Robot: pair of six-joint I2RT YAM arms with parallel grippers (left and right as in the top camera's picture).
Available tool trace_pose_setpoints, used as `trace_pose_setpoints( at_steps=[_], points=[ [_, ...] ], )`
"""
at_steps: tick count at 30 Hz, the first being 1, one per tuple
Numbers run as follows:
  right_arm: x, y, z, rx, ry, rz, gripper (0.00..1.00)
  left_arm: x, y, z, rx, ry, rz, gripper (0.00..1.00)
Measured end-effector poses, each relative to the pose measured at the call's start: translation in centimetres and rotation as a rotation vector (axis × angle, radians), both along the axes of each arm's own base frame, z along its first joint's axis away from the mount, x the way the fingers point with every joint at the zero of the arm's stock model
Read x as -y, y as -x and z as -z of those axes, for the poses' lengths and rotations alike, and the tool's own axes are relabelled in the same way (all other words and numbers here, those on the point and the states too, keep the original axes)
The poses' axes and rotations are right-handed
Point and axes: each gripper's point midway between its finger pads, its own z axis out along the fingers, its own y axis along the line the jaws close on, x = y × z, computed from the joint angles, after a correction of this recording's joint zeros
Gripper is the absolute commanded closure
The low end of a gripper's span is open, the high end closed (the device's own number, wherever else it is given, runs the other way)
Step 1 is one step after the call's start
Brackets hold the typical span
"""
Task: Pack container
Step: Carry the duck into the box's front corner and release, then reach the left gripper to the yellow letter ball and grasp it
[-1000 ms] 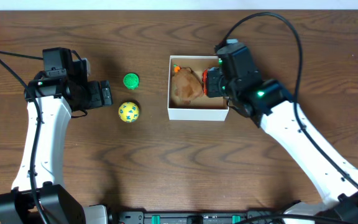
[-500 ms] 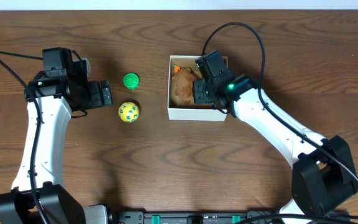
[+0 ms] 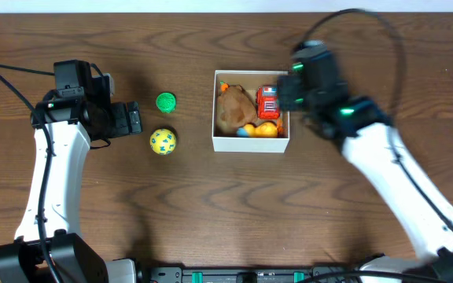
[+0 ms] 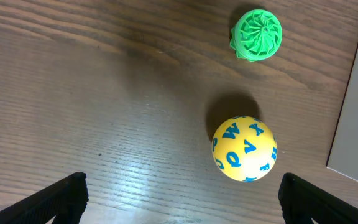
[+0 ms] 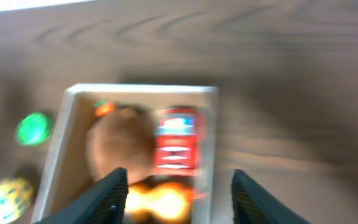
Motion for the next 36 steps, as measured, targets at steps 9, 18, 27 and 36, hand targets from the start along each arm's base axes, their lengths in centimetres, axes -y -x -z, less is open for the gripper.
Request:
trace_pose_setpoints(
  at_steps=[9, 18, 27, 36],
  points=[
    [16.6, -0.1, 1.5, -0.107, -0.069, 0.427, 0.07, 0.0, -0.2, -0.1, 0.010, -0.001, 0.000, 0.02],
    [19.6, 0.5, 3.6, -0.182, -0.116, 0.504, 0.01, 0.3, -0.1, 0.0, -0.002, 0.043, -0.066, 0.02],
    [19.5, 0.5, 3.6, -0.185, -0.120, 0.501, 0.01, 1.4, 0.0, 0.0, -0.009, 0.074, -0.075, 0.02],
    [19.4, 0.5, 3.6, -0.185, -0.123, 0.499, 0.01, 7.3, 1.5, 2.6, -0.143, 0.020, 0.125, 0.02]
  ],
)
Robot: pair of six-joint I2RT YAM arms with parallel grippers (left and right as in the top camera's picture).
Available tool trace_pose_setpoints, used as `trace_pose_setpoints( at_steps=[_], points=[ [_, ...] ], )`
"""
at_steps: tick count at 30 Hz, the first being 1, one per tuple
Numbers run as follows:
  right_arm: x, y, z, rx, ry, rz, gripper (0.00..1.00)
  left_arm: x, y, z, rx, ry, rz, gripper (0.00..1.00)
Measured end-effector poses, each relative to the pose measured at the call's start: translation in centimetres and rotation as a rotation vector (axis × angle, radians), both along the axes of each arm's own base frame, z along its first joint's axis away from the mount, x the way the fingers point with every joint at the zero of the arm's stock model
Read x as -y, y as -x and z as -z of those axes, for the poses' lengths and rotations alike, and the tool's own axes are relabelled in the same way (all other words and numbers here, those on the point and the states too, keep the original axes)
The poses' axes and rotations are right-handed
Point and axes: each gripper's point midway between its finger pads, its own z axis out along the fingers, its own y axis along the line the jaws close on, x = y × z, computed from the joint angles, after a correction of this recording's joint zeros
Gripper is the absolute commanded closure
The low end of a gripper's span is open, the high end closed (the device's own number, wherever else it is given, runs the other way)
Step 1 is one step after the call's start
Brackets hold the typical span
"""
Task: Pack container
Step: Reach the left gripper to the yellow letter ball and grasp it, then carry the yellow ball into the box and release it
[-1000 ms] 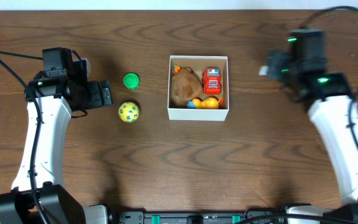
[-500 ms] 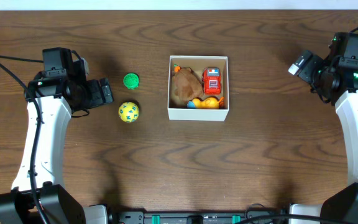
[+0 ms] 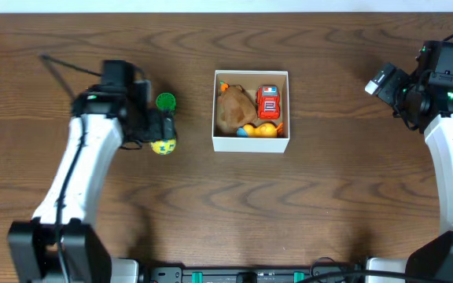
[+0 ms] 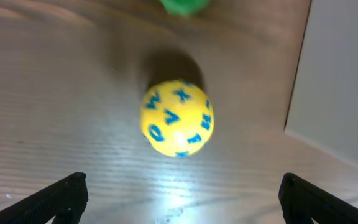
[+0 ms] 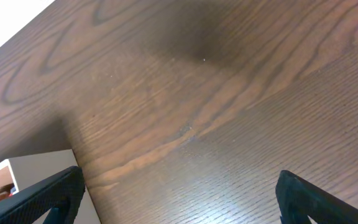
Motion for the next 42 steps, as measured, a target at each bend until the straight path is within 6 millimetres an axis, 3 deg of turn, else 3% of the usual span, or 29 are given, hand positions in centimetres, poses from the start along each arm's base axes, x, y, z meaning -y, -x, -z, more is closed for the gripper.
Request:
trace_pose_setpoints(
  at_steps=[15, 17, 20, 22, 28, 32, 35, 38, 42],
  points=[
    [0.0, 0.0, 0.0, 0.000, 0.000, 0.000, 0.01, -0.5, -1.1, 8.5, -0.175, -0.086, 0.009, 0.01],
    [0.0, 0.0, 0.0, 0.000, 0.000, 0.000, 0.01, -0.5, -0.9, 9.1, -0.196, -0.089, 0.010, 0.08],
    [0.0, 0.0, 0.0, 0.000, 0.000, 0.000, 0.01, -0.5, -0.8, 9.8, -0.211, -0.092, 0.009, 0.29],
    [0.0, 0.0, 0.0, 0.000, 0.000, 0.000, 0.01, -0.6, -0.9, 10.1, -0.211, -0.096, 0.009, 0.38],
    [0.0, 0.0, 0.0, 0.000, 0.000, 0.000, 0.01, -0.6, -1.0, 9.9, -0.203, -0.097, 0.013, 0.45],
    [0.0, 0.0, 0.0, 0.000, 0.000, 0.000, 0.01, -0.4, -0.9, 8.2, -0.179, -0.093, 0.016, 0.45],
    [0.0, 0.0, 0.0, 0.000, 0.000, 0.000, 0.01, 0.5, -1.8, 5.2, -0.096, -0.072, 0.033, 0.45],
    [0.0, 0.0, 0.0, 0.000, 0.000, 0.000, 0.01, 2.9, -3.1, 0.4, 0.052, -0.029, 0.084, 0.45],
    [0.0, 0.0, 0.0, 0.000, 0.000, 0.000, 0.01, 8.1, -4.5, -7.3, 0.308, 0.044, 0.201, 0.45]
  ],
)
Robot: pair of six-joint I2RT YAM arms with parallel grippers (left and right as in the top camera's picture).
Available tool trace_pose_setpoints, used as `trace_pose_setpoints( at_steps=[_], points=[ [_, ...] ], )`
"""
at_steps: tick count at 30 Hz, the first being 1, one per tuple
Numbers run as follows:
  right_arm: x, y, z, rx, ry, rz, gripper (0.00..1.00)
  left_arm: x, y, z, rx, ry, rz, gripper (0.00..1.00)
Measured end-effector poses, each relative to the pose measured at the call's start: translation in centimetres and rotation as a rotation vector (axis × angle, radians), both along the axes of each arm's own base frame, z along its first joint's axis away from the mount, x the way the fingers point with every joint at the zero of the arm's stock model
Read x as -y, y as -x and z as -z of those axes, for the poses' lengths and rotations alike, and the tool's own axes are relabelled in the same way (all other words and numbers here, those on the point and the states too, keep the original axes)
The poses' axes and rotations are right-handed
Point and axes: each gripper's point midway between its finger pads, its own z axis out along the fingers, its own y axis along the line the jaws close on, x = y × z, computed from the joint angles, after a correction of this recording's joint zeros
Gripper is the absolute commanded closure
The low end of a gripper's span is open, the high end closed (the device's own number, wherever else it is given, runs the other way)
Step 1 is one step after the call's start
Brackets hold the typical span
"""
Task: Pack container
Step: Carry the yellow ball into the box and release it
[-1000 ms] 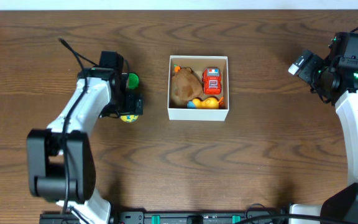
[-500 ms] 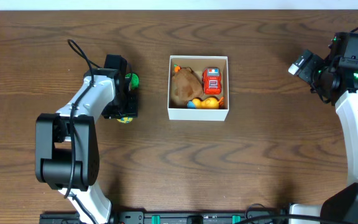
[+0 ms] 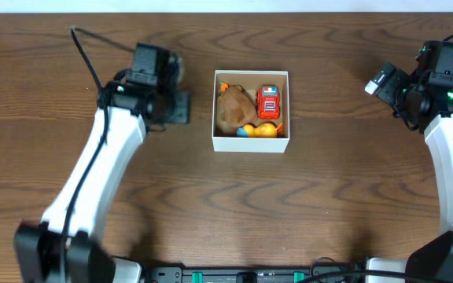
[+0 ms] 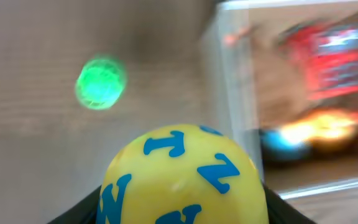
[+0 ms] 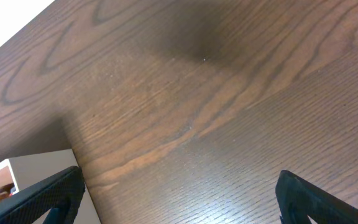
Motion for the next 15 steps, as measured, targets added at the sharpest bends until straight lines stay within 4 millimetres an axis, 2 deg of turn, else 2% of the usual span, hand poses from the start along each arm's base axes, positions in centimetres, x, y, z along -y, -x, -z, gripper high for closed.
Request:
trace_pose_setpoints(
  at_steps=[3, 5, 8, 15],
  points=[
    [0.0, 0.0, 0.0, 0.000, 0.000, 0.000, 0.01, 3.4, 0.4, -3.0, 0.096, 0.042, 0.087, 0.45],
    [0.0, 0.0, 0.0, 0.000, 0.000, 0.000, 0.01, 5.1, 0.9, -2.9, 0.098, 0.049, 0.131, 0.45],
    [0.0, 0.0, 0.0, 0.000, 0.000, 0.000, 0.01, 6.7, 1.2, -1.2, 0.054, 0.039, 0.169, 0.45],
    [0.0, 0.0, 0.0, 0.000, 0.000, 0.000, 0.01, 9.0, 0.6, 5.1, -0.073, -0.001, 0.204, 0.44]
  ],
)
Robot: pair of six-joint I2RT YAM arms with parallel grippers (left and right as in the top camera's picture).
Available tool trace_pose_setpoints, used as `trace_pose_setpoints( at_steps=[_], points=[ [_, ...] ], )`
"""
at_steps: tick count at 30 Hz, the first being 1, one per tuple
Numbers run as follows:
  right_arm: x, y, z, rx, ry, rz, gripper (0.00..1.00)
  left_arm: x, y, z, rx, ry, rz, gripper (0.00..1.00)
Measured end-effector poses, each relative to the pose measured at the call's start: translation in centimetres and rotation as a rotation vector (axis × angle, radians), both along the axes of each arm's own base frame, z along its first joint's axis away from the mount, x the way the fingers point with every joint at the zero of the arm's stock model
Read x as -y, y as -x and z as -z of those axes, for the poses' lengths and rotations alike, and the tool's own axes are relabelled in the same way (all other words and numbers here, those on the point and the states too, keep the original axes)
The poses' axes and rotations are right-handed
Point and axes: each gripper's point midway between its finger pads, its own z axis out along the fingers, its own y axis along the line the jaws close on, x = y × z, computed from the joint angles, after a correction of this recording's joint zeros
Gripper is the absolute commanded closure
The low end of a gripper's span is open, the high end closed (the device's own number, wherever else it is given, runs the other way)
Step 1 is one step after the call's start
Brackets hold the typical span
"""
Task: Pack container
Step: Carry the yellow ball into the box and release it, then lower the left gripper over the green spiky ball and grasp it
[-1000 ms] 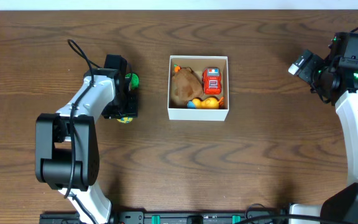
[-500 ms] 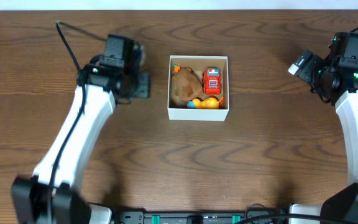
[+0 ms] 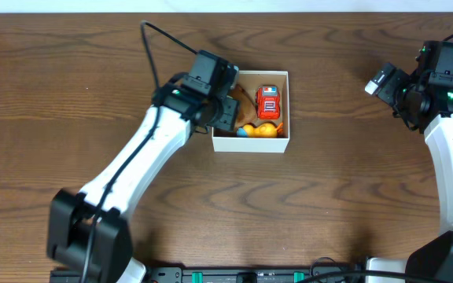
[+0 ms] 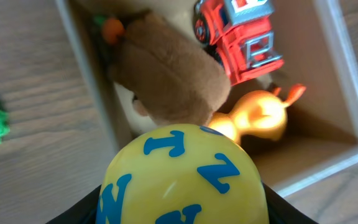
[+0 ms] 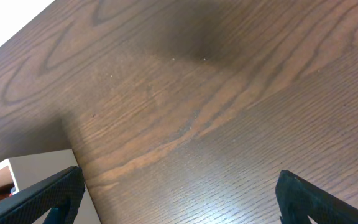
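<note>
The white box (image 3: pixel 251 145) sits mid-table and holds a brown plush (image 4: pixel 169 78), a red toy truck (image 3: pixel 268 101) and an orange duck (image 4: pixel 260 115). My left gripper (image 3: pixel 215 106) hovers over the box's left part, shut on the yellow ball with blue letters (image 4: pixel 182 177), which fills the bottom of the left wrist view. The green ball lies on the table left of the box; in the overhead view the arm hides it. My right gripper (image 3: pixel 384 82) is open at the far right, away from the box, over bare wood.
The box's left wall (image 4: pixel 89 81) runs just under the held ball. In the right wrist view the box's corner (image 5: pixel 17 180) shows at the lower left. Dark wood table (image 3: pixel 329 204) all around.
My left gripper has moved to the right with the yellow ball, from left of the box, near the green ball, to over the box's left part. The right arm is unmoved.
My left gripper was open beside both balls while the right one hung over the box. Then the left was open around the yellow ball and the right had withdrawn to the far right. Later the left held the ball beside the box, and now over it.
</note>
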Motion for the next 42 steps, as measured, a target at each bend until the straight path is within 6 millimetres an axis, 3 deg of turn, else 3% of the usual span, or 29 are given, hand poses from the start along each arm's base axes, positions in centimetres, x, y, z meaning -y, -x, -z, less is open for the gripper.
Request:
trace_pose_setpoints(
  at_steps=[2, 8, 15, 19, 23, 28, 32, 35, 38, 42],
  points=[
    [0.0, 0.0, 0.0, 0.000, 0.000, 0.000, 0.01, 0.3, -0.1, 1.1, -0.019, -0.009, 0.003, 0.44],
    [0.0, 0.0, 0.0, 0.000, 0.000, 0.000, 0.01, 0.9, 0.1, 1.8, -0.034, -0.012, 0.010, 0.09],
    [0.0, 0.0, 0.0, 0.000, 0.000, 0.000, 0.01, 0.7, 0.0, 1.7, -0.034, -0.008, -0.001, 0.05],
    [0.0, 0.0, 0.0, 0.000, 0.000, 0.000, 0.01, -0.1, -0.2, 0.1, -0.018, 0.000, -0.020, 0.09],
    [0.0, 0.0, 0.0, 0.000, 0.000, 0.000, 0.01, -2.7, -1.3, -3.6, 0.064, 0.001, -0.091, 0.09],
    [0.0, 0.0, 0.0, 0.000, 0.000, 0.000, 0.01, -9.3, -3.2, -6.4, 0.146, -0.069, -0.264, 0.08],
    [0.0, 0.0, 0.0, 0.000, 0.000, 0.000, 0.01, -14.6, -4.7, -4.6, 0.110, -0.129, -0.399, 0.05],
    [0.0, 0.0, 0.0, 0.000, 0.000, 0.000, 0.01, -17.3, -6.4, -1.6, 0.067, -0.157, -0.466, 0.05],
    [0.0, 0.0, 0.0, 0.000, 0.000, 0.000, 0.01, -18.2, -7.6, 1.2, 0.029, -0.153, -0.484, 0.05],
    [0.0, 0.0, 0.0, 0.000, 0.000, 0.000, 0.01, -17.9, -8.8, 3.9, 0.002, -0.130, -0.476, 0.05]
  ],
)
